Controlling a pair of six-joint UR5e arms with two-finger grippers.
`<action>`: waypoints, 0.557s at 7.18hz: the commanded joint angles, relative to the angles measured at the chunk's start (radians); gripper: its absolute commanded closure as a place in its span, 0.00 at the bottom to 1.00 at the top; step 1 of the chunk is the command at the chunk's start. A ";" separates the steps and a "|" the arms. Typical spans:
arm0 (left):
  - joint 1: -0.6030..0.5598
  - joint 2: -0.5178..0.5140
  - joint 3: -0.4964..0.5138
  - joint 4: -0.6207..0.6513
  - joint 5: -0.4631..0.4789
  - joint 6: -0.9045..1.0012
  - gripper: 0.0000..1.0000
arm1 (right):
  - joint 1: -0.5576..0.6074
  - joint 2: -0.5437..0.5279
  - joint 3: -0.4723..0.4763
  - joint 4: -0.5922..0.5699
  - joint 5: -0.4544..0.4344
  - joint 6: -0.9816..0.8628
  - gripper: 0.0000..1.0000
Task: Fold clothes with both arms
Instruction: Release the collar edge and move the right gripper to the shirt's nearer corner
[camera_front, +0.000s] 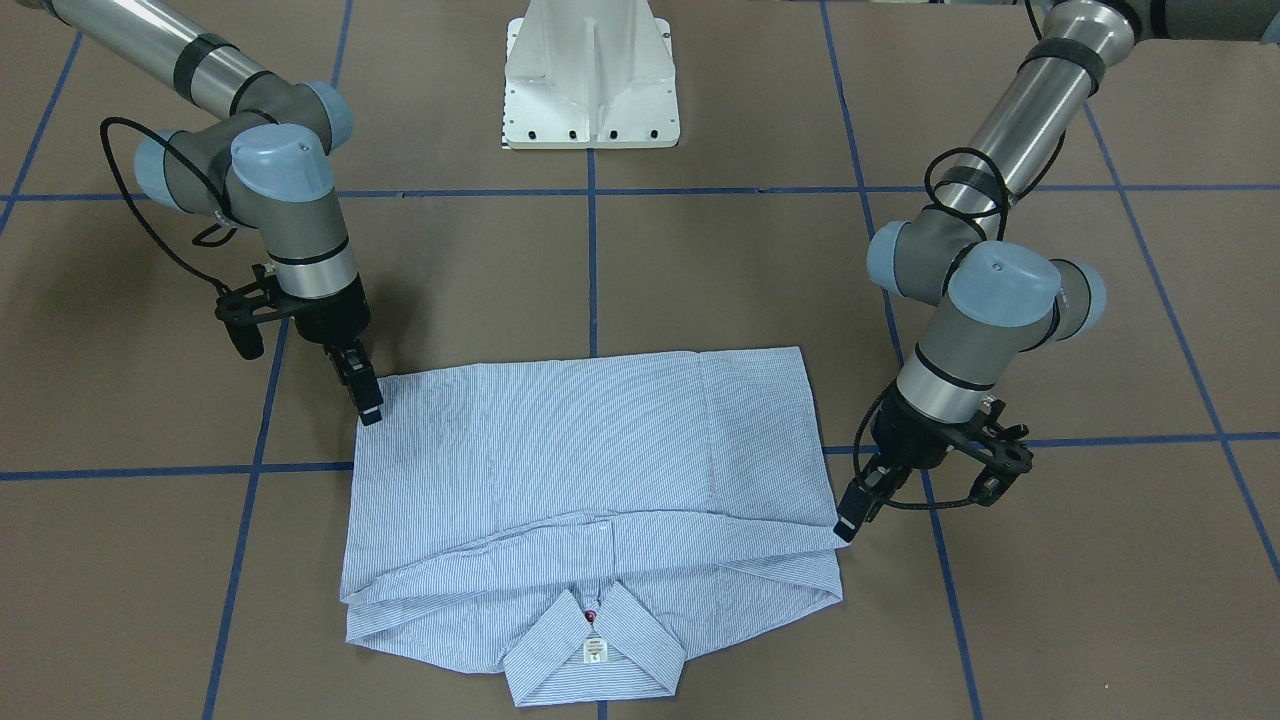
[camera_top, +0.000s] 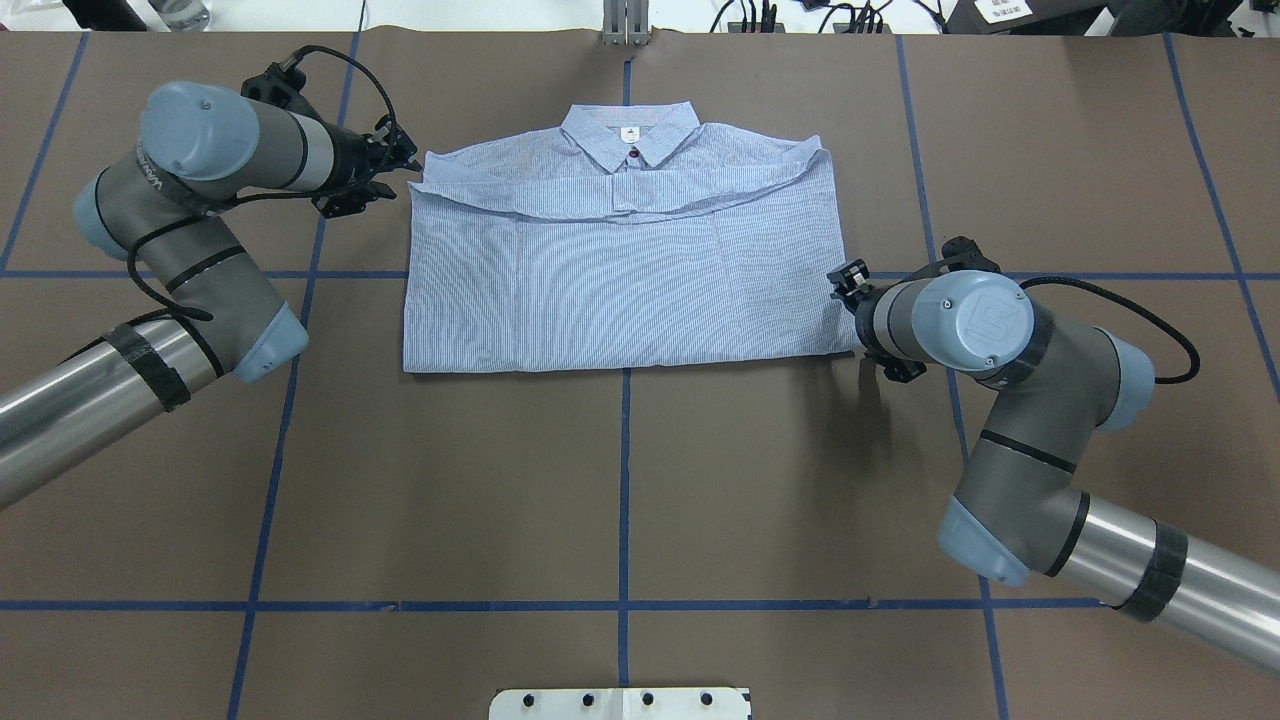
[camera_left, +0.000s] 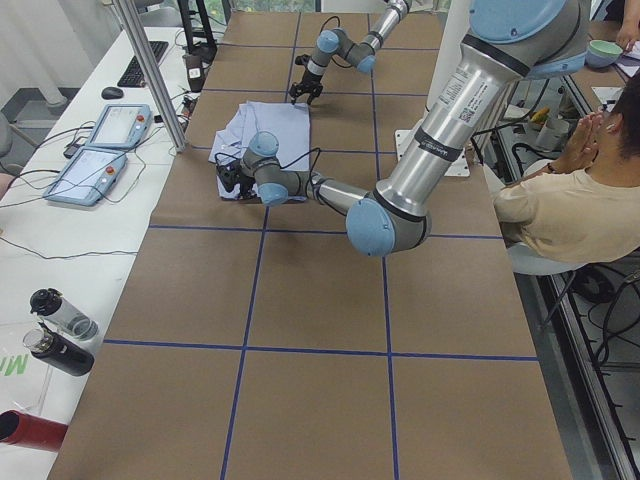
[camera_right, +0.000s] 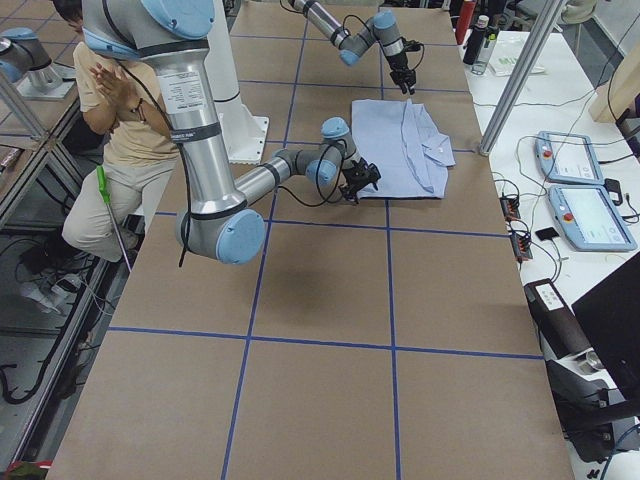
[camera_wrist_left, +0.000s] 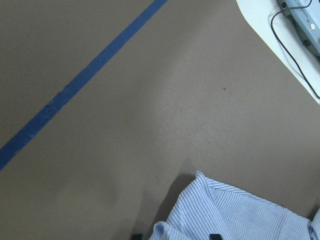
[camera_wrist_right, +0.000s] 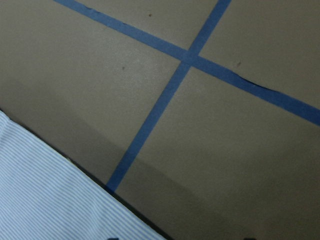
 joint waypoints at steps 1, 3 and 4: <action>0.000 0.001 -0.005 0.000 0.000 -0.001 0.46 | -0.015 -0.020 0.023 -0.002 -0.001 0.002 0.23; 0.000 0.030 -0.029 0.000 0.002 0.003 0.46 | -0.024 -0.005 0.014 -0.002 -0.007 0.047 0.33; 0.000 0.033 -0.035 0.000 0.002 0.003 0.46 | -0.025 0.000 0.015 -0.004 -0.007 0.084 0.52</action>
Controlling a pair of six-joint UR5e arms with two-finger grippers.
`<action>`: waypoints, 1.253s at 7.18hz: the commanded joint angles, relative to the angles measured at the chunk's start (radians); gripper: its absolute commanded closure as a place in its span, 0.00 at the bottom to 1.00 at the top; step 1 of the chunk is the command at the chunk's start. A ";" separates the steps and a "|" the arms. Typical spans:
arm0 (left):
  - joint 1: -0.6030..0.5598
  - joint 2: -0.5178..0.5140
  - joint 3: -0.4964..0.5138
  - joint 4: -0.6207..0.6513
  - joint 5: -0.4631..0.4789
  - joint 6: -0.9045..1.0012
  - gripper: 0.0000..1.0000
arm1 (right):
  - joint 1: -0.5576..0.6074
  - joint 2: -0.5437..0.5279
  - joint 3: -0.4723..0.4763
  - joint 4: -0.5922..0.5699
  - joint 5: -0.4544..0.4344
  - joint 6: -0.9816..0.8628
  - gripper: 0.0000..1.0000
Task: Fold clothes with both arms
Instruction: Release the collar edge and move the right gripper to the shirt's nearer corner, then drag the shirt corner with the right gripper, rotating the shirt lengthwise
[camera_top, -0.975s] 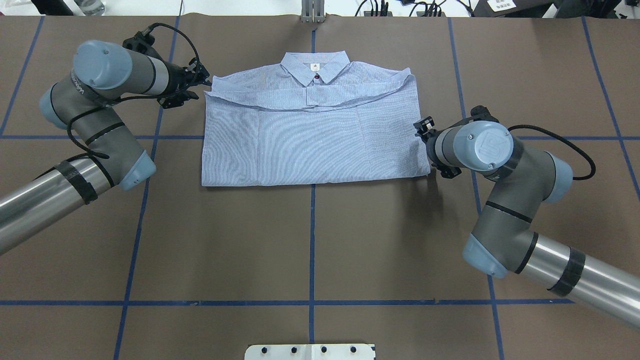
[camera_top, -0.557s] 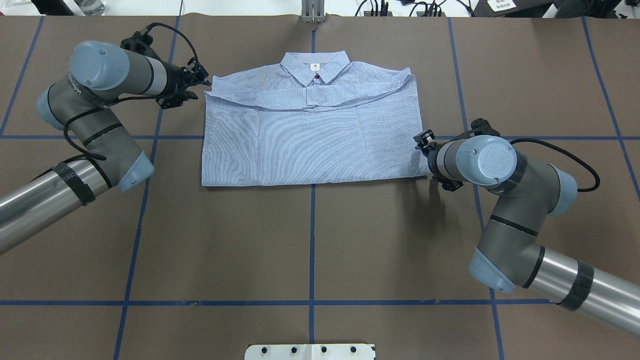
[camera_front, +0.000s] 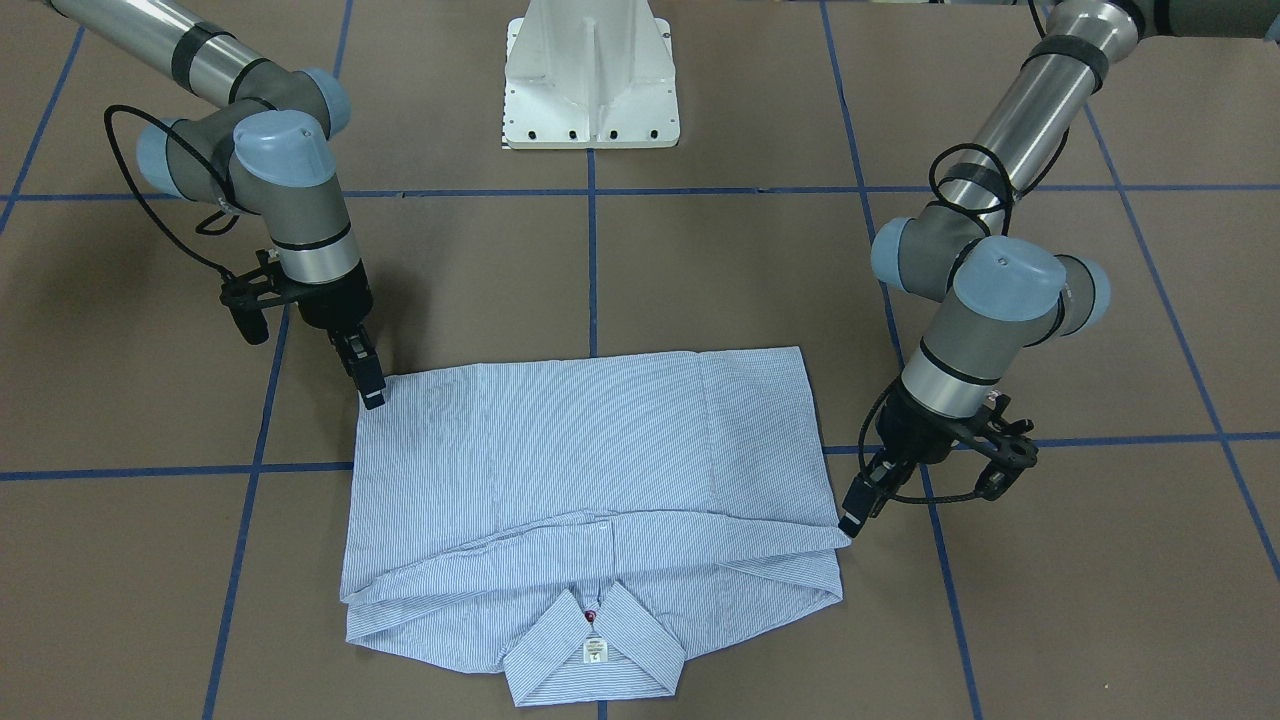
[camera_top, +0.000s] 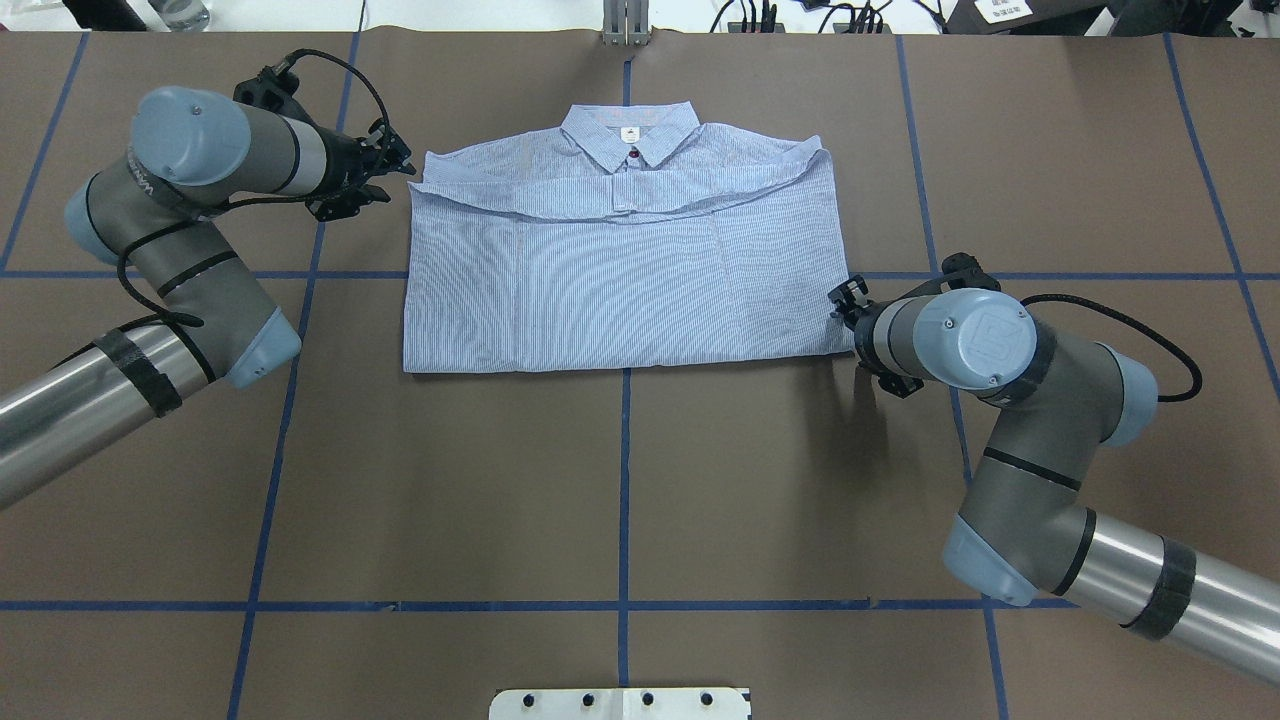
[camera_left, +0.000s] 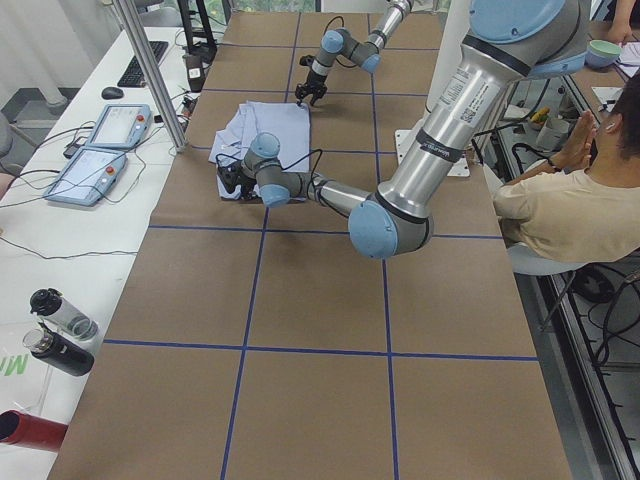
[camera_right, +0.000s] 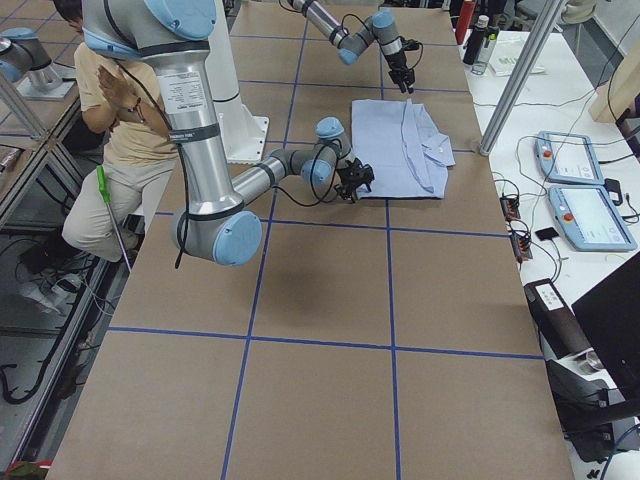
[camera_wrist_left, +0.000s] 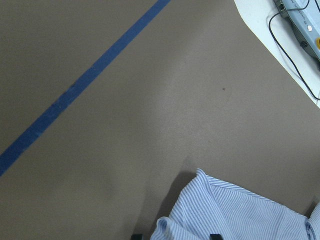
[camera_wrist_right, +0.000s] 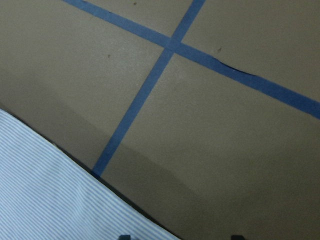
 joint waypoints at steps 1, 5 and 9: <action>0.000 0.011 -0.012 0.000 -0.001 0.002 0.46 | -0.001 0.008 0.000 0.000 -0.002 0.042 1.00; 0.000 0.025 -0.028 -0.002 -0.001 0.004 0.46 | 0.006 -0.029 0.045 0.003 0.007 0.042 1.00; 0.011 0.074 -0.167 0.009 -0.050 0.002 0.46 | -0.269 -0.248 0.435 -0.137 0.111 0.045 1.00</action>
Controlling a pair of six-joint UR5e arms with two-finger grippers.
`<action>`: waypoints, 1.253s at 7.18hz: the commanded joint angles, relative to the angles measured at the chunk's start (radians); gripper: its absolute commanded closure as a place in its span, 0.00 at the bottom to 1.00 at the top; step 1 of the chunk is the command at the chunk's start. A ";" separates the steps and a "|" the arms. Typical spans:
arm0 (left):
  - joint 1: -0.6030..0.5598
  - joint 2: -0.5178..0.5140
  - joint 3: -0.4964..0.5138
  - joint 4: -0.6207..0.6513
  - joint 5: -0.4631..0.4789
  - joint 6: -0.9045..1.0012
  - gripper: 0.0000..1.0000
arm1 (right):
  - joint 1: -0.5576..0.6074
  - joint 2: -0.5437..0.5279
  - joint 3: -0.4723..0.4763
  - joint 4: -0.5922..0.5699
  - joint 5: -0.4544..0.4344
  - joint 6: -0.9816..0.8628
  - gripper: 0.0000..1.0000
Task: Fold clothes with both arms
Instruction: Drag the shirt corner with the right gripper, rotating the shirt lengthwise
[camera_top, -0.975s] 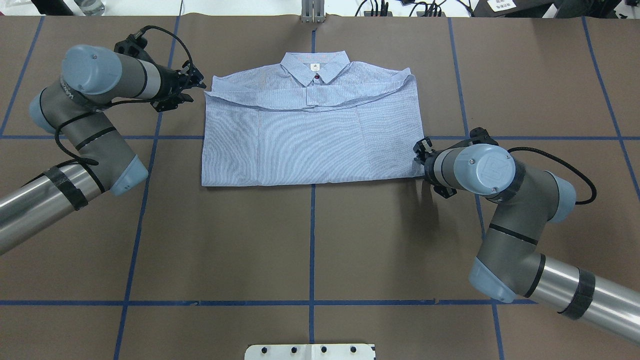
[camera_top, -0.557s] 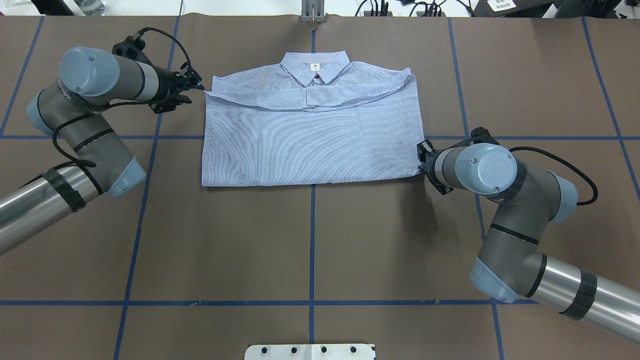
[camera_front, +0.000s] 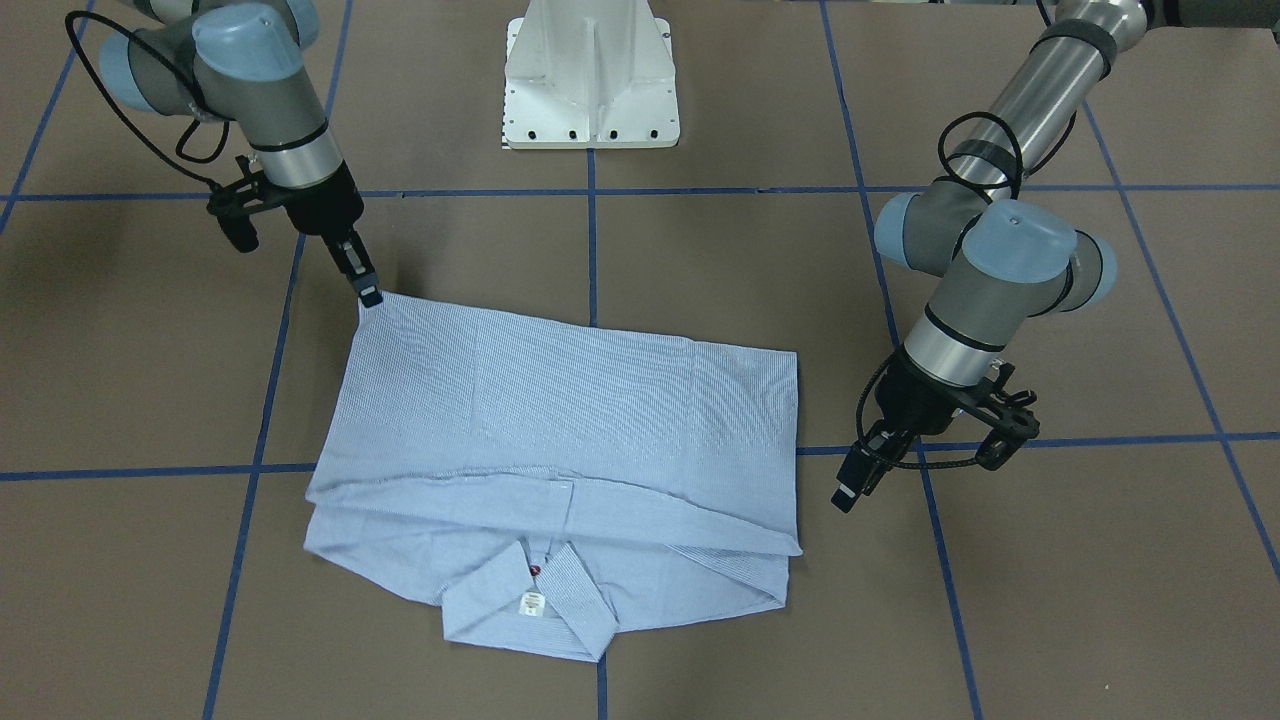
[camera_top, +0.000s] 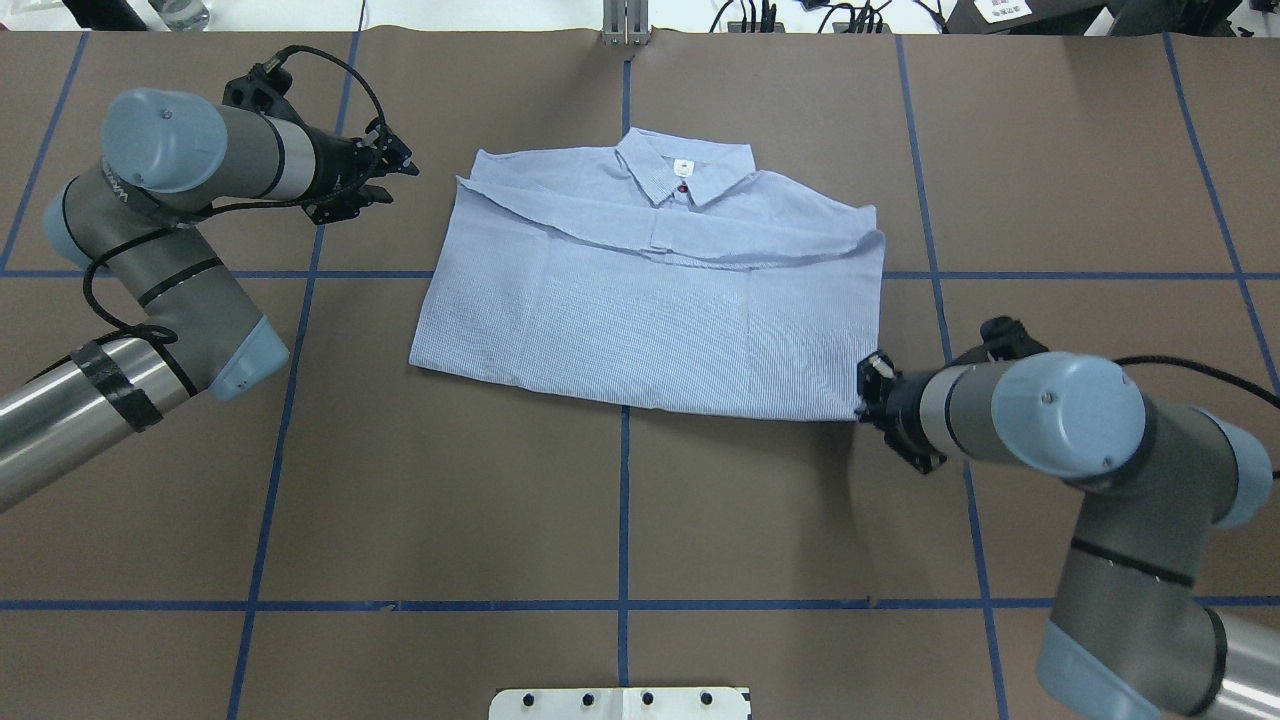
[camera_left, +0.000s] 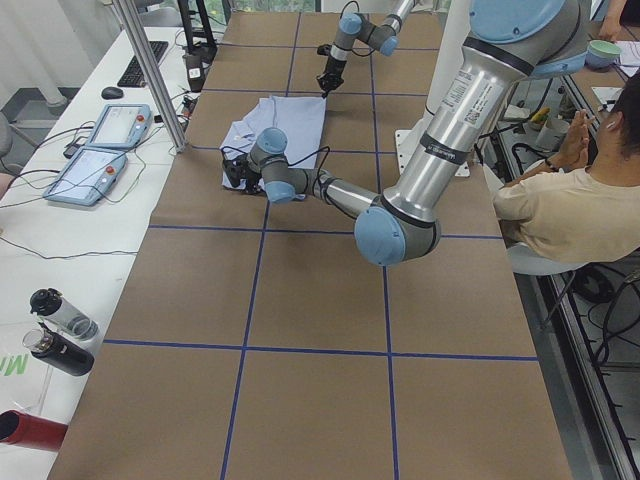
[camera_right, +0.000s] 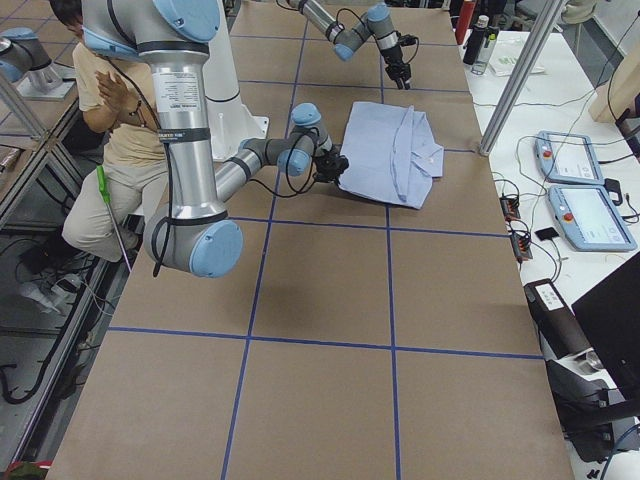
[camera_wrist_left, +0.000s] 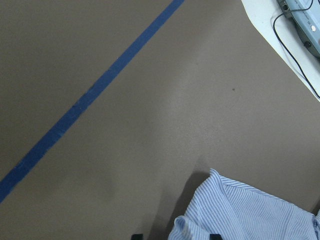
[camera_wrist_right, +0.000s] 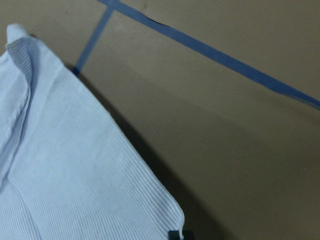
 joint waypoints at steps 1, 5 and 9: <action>0.008 0.031 -0.066 0.002 -0.078 -0.014 0.46 | -0.235 -0.052 0.126 -0.076 0.095 0.000 1.00; 0.113 0.172 -0.276 0.000 -0.137 -0.035 0.34 | -0.368 -0.086 0.145 -0.078 0.237 0.061 0.00; 0.303 0.243 -0.369 -0.006 -0.005 -0.337 0.32 | 0.019 0.040 0.147 -0.078 0.248 0.046 0.00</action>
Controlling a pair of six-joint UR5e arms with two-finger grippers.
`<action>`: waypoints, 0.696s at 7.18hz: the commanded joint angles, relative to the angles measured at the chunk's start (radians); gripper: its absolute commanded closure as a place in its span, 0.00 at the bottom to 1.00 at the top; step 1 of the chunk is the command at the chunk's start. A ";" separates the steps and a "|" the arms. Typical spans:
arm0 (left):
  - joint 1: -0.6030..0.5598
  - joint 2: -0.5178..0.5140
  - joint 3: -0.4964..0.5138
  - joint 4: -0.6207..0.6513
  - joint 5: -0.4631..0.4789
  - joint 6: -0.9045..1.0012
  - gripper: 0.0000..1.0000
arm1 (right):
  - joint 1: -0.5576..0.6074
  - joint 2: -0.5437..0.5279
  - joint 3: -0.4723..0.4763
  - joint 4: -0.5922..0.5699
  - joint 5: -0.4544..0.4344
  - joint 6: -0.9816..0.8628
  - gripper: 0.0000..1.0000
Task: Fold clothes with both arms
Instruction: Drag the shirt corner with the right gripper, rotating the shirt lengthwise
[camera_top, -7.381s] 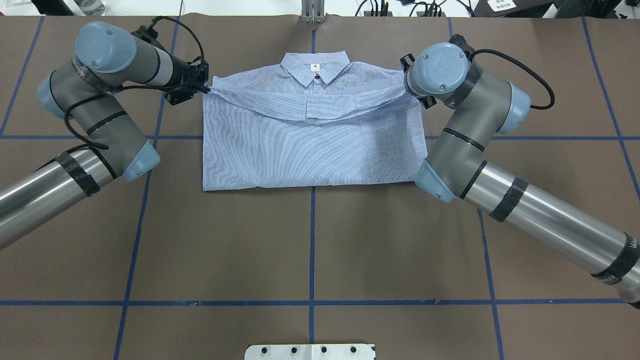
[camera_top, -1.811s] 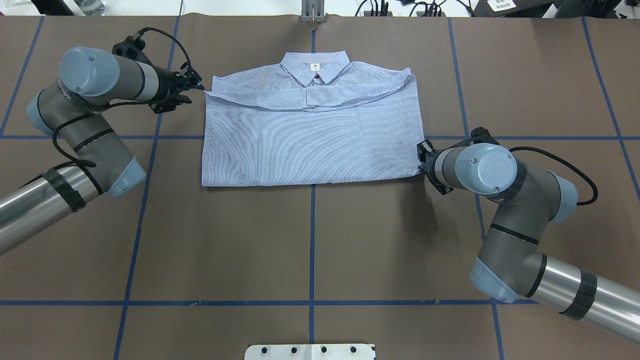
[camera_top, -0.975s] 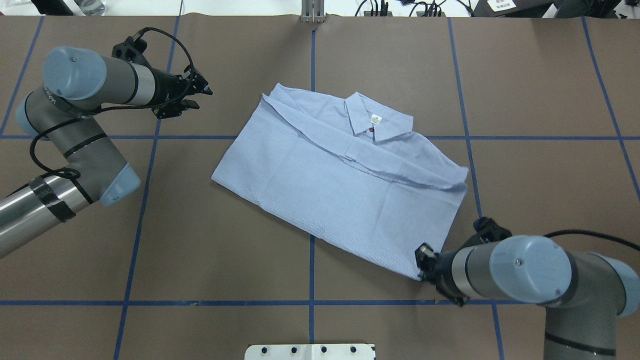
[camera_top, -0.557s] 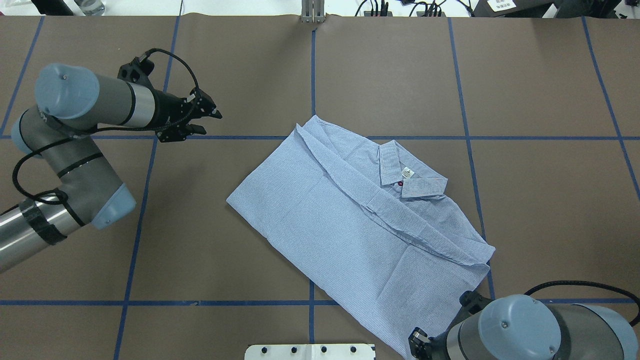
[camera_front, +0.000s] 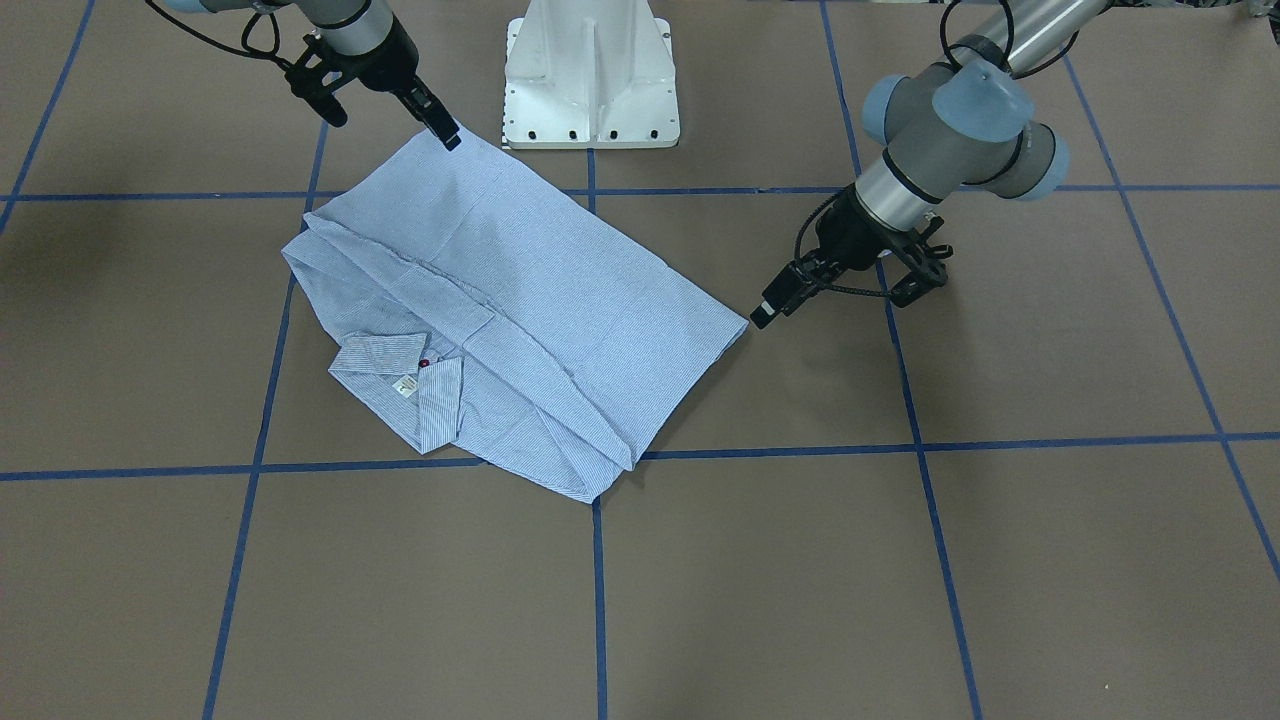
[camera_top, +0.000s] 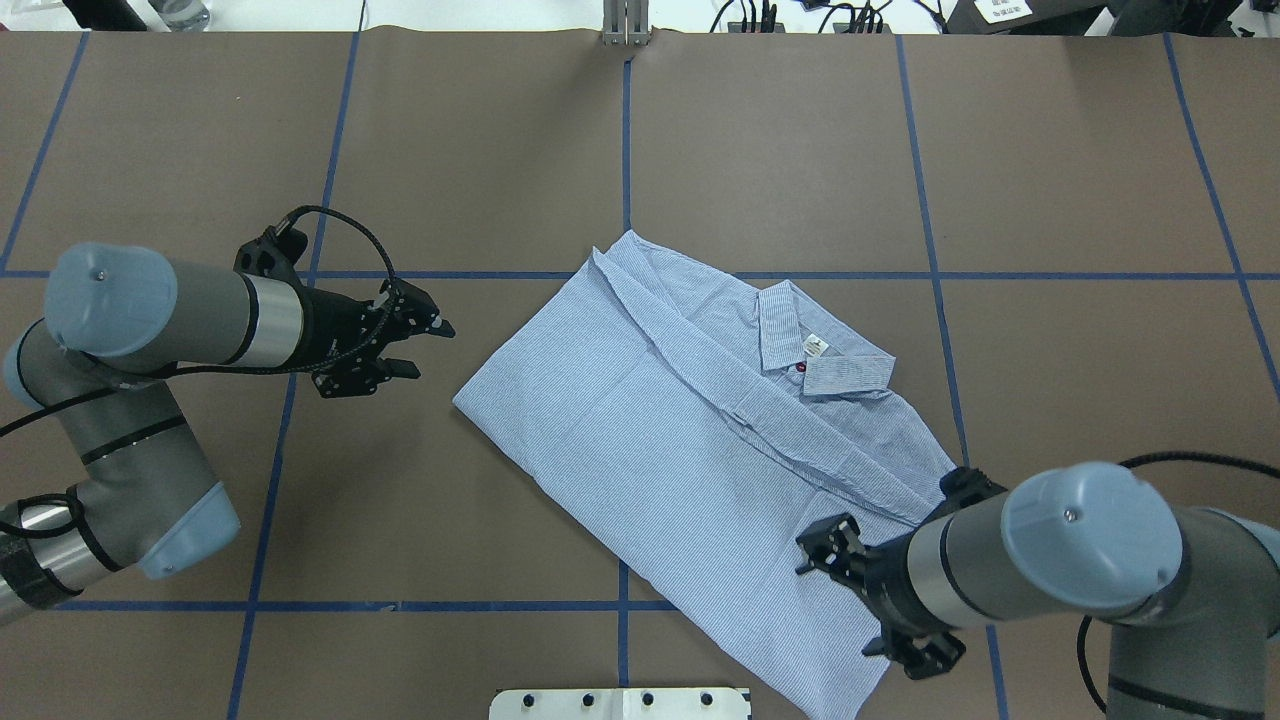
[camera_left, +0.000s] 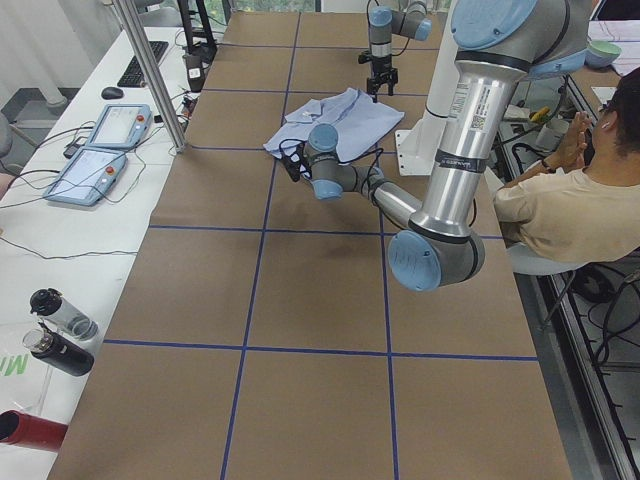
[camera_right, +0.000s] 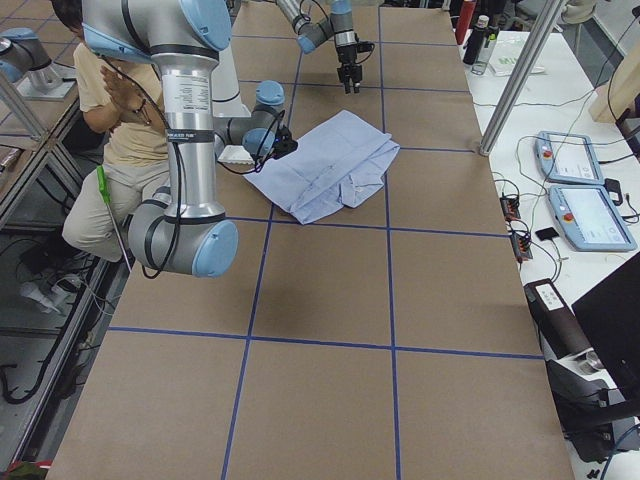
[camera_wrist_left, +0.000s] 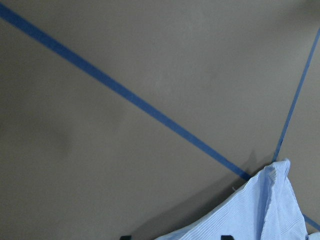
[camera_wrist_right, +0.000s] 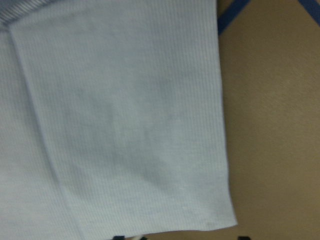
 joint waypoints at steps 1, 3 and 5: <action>0.116 -0.018 0.013 0.001 0.112 -0.083 0.32 | 0.169 0.058 -0.027 0.000 0.008 -0.020 0.00; 0.126 -0.041 0.044 0.008 0.114 -0.086 0.32 | 0.187 0.113 -0.099 -0.001 0.003 -0.026 0.00; 0.130 -0.058 0.092 0.008 0.146 -0.084 0.32 | 0.193 0.126 -0.123 -0.001 0.005 -0.026 0.00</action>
